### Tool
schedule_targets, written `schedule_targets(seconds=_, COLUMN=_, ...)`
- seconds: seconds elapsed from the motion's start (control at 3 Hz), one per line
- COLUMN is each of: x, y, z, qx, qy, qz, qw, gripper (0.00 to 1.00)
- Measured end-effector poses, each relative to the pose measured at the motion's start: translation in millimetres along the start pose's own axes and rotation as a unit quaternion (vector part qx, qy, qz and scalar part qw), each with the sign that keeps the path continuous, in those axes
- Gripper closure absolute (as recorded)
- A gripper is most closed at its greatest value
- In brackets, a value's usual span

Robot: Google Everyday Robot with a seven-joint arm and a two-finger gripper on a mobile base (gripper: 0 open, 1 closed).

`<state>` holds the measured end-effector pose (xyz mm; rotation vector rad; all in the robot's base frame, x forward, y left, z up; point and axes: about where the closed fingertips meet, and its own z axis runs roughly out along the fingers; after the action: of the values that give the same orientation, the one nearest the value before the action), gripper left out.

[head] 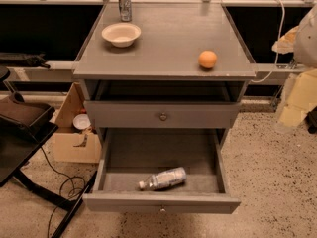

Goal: Pick blue plastic bottle from middle drawer and place on counter

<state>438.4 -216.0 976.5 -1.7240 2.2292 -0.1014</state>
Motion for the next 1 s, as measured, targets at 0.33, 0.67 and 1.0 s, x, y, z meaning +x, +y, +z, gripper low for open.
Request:
schedule_targets(seconds=0.33, x=-2, y=0, z=1, qx=0.002, qy=0.0, qz=-0.002, qw=1.0, gripper=0.0)
schedule_targets(seconds=0.67, x=-14, y=7, z=35, qx=-0.003, qy=-0.009, qz=-0.028, qw=0.9996, gripper=0.0)
schedule_targets(seconds=1.0, x=-43, y=21, z=108, qx=-0.008, qy=-0.011, qz=-0.086, qw=0.9962, gripper=0.0)
